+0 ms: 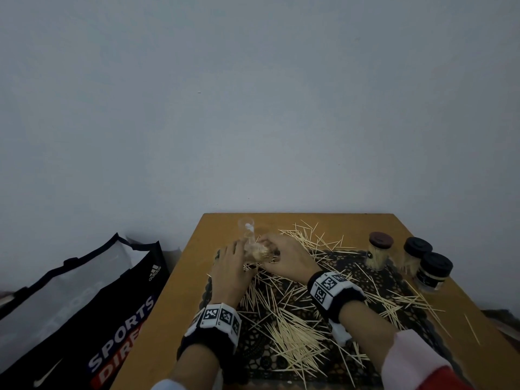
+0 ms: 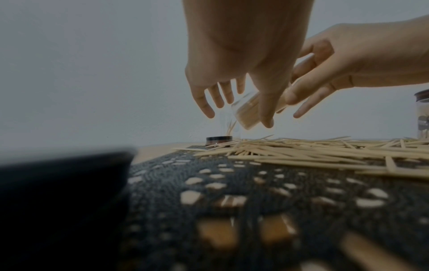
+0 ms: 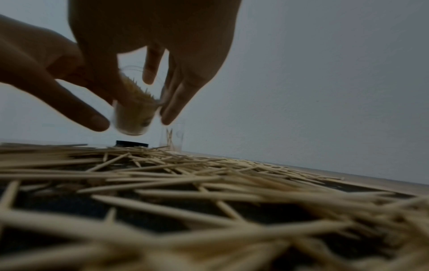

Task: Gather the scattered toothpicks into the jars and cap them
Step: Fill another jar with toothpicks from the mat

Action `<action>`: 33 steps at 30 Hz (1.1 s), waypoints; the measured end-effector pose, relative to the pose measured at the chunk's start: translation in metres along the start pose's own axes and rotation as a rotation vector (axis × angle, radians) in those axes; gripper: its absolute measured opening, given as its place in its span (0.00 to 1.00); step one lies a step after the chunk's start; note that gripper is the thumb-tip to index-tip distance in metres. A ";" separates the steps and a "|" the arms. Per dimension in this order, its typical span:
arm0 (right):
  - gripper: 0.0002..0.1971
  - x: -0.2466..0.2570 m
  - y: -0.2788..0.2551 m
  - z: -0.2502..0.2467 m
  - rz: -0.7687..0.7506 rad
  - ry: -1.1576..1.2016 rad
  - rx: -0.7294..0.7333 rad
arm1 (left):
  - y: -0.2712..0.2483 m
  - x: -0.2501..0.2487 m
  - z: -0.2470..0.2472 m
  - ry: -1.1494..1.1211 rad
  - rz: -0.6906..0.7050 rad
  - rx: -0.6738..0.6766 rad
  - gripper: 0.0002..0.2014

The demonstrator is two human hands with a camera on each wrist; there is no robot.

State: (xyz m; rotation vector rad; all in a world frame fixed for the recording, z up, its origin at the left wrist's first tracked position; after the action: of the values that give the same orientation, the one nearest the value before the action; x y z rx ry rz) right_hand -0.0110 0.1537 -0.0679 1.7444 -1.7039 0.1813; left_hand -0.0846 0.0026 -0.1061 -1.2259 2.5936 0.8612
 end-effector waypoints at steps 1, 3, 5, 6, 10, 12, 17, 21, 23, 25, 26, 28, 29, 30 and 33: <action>0.24 0.000 0.000 0.000 -0.016 -0.013 0.002 | 0.000 0.000 0.000 -0.006 0.001 -0.001 0.38; 0.24 0.000 0.000 0.002 -0.021 -0.001 0.024 | 0.001 0.001 0.001 -0.013 0.004 -0.001 0.37; 0.25 -0.001 0.001 0.003 -0.032 -0.037 0.026 | 0.001 0.002 0.002 -0.009 0.000 0.005 0.36; 0.25 -0.001 0.001 0.003 -0.029 -0.050 0.021 | 0.001 0.003 0.003 -0.011 -0.001 0.008 0.36; 0.24 0.000 -0.001 0.001 -0.018 0.014 0.050 | 0.001 0.005 0.005 0.012 0.024 0.008 0.29; 0.25 0.001 -0.002 0.001 -0.021 0.046 0.059 | 0.001 0.004 0.004 0.041 0.024 0.005 0.24; 0.27 0.001 0.000 0.001 0.013 0.119 0.071 | -0.001 0.003 -0.001 0.081 -0.012 0.000 0.24; 0.24 -0.001 0.001 0.002 0.038 0.104 0.088 | -0.001 0.002 0.000 0.052 0.003 0.006 0.24; 0.22 -0.003 0.002 0.003 0.047 0.070 0.082 | -0.001 -0.001 0.000 0.054 0.038 0.019 0.24; 0.18 -0.005 0.003 0.002 0.066 0.062 0.052 | -0.001 -0.002 -0.001 0.070 0.040 0.021 0.24; 0.16 -0.006 0.004 0.002 0.071 0.046 0.034 | -0.001 -0.001 -0.001 0.082 0.020 0.013 0.23; 0.15 -0.009 0.003 0.003 0.085 -0.001 -0.011 | -0.002 0.000 -0.002 0.096 -0.044 -0.010 0.22; 0.15 -0.009 0.003 0.002 0.097 -0.029 -0.027 | -0.002 0.000 -0.003 0.097 -0.077 -0.023 0.22; 0.15 -0.011 0.003 0.002 0.108 -0.070 -0.026 | -0.002 0.000 -0.004 0.096 -0.107 -0.032 0.22; 0.32 -0.021 0.003 0.007 0.152 -0.302 0.195 | -0.002 -0.002 -0.006 0.104 -0.152 -0.039 0.20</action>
State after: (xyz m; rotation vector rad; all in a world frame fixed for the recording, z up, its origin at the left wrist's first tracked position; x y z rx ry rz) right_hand -0.0187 0.1671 -0.0834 1.8557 -2.1000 0.1625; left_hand -0.0814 -0.0004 -0.1017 -1.4941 2.5309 0.8442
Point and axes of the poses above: each hand's wrist, its own y-axis towards the middle knuckle, its own z-axis out of the palm, x = y × z, the point moved 1 cm from there along y, towards the middle knuckle, and after that the axes turned 1 degree about -x, right-handed, at the moved point
